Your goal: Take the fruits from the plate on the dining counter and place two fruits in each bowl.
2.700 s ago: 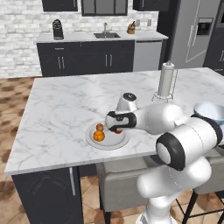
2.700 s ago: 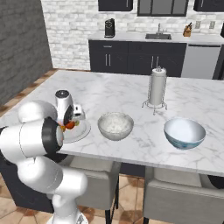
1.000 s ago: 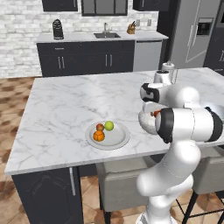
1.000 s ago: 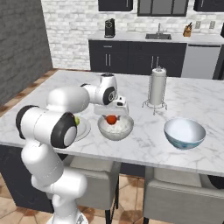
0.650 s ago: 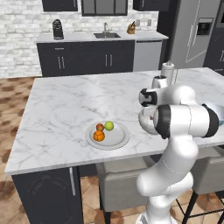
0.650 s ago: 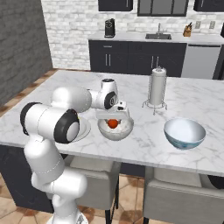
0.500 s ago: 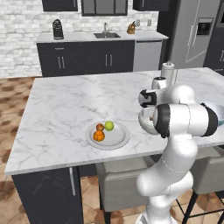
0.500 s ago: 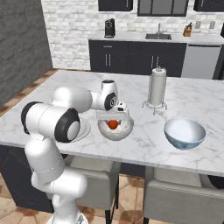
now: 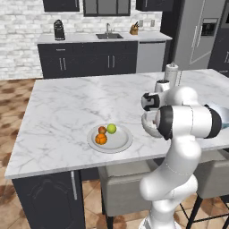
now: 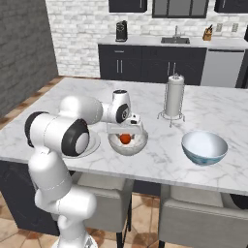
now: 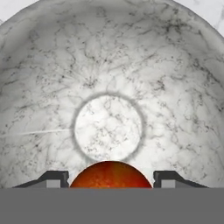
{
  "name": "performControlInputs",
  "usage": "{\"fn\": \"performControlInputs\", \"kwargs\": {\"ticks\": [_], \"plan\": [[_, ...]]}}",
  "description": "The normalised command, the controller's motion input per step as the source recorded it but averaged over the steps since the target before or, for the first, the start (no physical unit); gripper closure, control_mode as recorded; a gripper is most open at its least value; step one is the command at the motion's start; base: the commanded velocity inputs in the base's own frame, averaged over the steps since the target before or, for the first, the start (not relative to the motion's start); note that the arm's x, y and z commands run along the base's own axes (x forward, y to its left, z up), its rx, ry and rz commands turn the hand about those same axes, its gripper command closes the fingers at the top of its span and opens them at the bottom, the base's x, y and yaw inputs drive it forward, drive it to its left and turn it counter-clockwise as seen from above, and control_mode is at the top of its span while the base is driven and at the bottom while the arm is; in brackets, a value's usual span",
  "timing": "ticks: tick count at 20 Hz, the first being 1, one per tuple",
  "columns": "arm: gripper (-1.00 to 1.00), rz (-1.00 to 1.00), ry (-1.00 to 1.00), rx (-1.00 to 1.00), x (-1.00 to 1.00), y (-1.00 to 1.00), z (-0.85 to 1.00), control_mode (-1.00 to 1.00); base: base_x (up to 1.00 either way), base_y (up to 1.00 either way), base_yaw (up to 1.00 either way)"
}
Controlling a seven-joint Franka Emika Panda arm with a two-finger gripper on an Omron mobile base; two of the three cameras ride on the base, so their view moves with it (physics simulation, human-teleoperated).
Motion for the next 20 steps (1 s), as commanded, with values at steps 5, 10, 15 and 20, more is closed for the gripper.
{"fn": "performControlInputs", "kwargs": {"ticks": [5,10,15,20], "plan": [[-1.00,0.00,0.00,0.00,0.00,0.00,-0.06,-1.00,0.00,0.00,0.00],[-1.00,0.01,-0.01,0.02,0.00,0.01,0.20,-1.00,0.00,0.00,0.00],[-1.00,0.06,-0.03,0.02,-0.20,0.35,0.81,-1.00,0.00,0.00,0.00],[-1.00,0.13,0.00,0.00,-0.64,0.79,0.24,-1.00,0.00,0.00,0.00]]}}
